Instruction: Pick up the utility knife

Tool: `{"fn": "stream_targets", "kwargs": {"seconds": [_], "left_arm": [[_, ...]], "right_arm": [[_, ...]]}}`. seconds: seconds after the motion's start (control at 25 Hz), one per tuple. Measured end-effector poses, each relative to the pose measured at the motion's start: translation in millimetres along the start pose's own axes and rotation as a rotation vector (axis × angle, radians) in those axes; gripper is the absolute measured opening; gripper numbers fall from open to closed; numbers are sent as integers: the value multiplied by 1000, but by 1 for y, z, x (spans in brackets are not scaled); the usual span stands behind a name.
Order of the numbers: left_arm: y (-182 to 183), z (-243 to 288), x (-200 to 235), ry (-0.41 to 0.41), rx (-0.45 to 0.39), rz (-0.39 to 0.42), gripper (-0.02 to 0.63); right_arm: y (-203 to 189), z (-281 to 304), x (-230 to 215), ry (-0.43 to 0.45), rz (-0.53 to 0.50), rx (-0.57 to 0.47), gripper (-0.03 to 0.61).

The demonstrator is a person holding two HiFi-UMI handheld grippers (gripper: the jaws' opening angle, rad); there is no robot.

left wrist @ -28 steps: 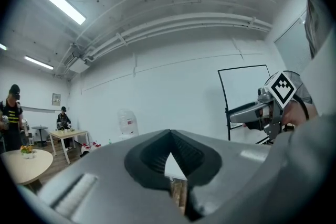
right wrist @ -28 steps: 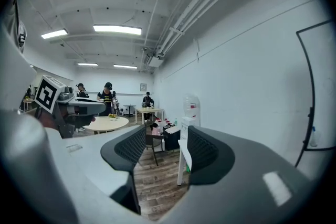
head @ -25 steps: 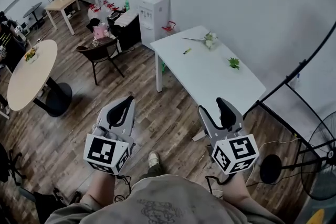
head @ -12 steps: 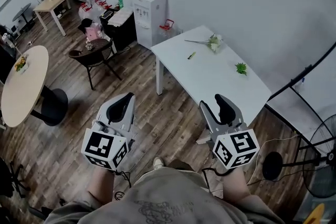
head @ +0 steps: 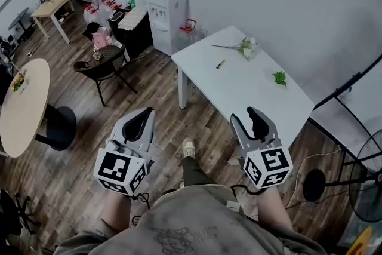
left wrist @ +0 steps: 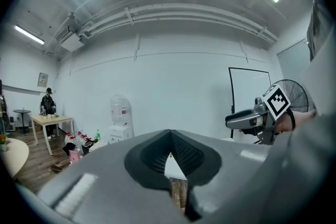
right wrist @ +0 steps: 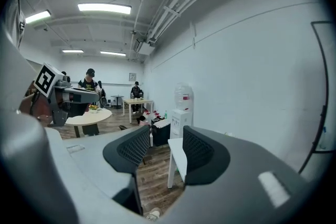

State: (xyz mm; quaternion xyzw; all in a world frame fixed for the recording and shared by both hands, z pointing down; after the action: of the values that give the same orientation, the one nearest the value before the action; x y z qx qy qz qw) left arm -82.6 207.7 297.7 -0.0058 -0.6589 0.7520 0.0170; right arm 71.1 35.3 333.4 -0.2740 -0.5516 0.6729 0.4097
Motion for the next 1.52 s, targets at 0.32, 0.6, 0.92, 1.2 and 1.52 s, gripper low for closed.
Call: {"fn": "stream_targets", "kwargs": {"seconds": [0.32,0.6,0.92,1.2,1.52], "left_arm": [[-19,60,48,-42,24,-12,0],[-15,140,104,-88,70,14,0],[-11,237,186,-111,136,16,0],[5,315,208,-191,145,131,0],[8,375,209,-315,159,134,0]], "right_arm": [[-5,66,-13,-30,8,-1,216],[-6,151,-46,-55,20,55,215],[10,267,-70,-25,33,97,215],[13,326,-100,-76,81,97,216],[4,342,-132,-179,164,123,216]]}}
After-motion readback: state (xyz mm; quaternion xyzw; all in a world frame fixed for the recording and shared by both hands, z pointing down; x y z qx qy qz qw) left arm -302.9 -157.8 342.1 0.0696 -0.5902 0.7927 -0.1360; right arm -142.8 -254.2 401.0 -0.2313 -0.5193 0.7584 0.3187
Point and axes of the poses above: the fingertips, and each gripper's own axes: z forward along the fingers, x to its left, y out of its top, the point moved 1 cm from there along -z, backward along the fingers, and after that the axes turned 14 degrees about -y, right-handed, at the moved point
